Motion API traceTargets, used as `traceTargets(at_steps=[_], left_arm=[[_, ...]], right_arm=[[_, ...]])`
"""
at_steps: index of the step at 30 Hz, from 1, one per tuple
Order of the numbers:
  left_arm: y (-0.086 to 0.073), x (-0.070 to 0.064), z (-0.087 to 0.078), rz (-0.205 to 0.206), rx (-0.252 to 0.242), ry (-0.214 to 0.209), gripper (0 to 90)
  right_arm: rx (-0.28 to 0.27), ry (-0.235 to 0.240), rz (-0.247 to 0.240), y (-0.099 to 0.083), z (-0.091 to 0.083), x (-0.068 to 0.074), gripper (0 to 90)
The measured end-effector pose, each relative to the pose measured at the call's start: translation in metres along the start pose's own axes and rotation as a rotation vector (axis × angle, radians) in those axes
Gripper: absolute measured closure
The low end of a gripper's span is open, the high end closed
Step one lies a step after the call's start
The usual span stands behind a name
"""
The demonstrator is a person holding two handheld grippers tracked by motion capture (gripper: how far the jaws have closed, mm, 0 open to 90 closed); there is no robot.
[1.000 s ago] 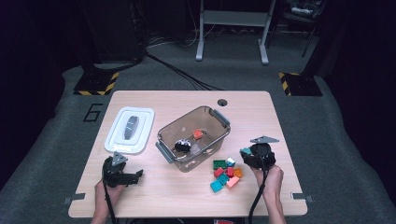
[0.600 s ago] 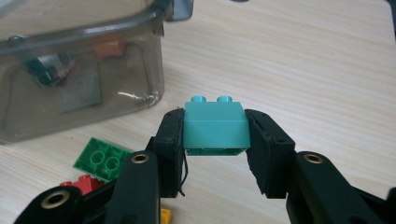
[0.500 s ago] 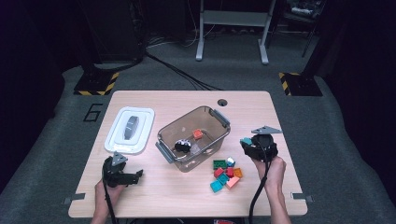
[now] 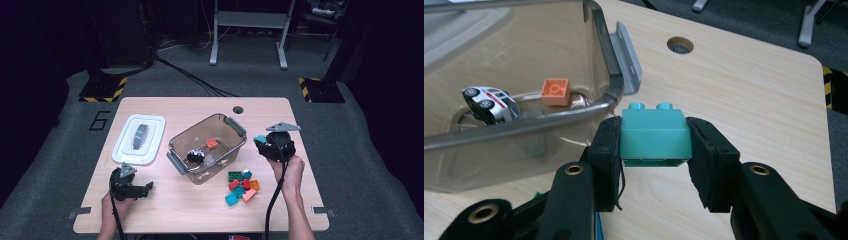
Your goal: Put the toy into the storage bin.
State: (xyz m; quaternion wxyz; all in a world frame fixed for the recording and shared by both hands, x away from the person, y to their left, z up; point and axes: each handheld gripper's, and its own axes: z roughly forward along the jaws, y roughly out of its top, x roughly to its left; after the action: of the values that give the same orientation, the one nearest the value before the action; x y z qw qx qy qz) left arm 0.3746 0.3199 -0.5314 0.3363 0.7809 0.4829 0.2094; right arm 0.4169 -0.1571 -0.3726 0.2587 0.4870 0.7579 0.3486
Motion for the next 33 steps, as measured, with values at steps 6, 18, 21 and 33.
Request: traceTargets(at_steps=[6,18,21,33], left_arm=[[0.0,0.0,0.0,0.002,0.0,0.001,3.8],[0.0,0.0,0.0,0.0,0.0,0.0,3.9],[0.0,0.0,0.0,0.002,0.0,0.001,3.8],[0.0,0.0,0.0,0.002,0.0,0.001,3.9]], right_arm=[[-0.009,0.024,-0.02,0.014,0.006,0.005,59.3],[0.034,0.07,-0.074,0.033,0.028,0.025,59.2],[0.04,0.08,-0.093,0.036,0.032,0.031,59.2],[0.113,0.098,-0.141,0.039,0.049,0.043,59.2]])
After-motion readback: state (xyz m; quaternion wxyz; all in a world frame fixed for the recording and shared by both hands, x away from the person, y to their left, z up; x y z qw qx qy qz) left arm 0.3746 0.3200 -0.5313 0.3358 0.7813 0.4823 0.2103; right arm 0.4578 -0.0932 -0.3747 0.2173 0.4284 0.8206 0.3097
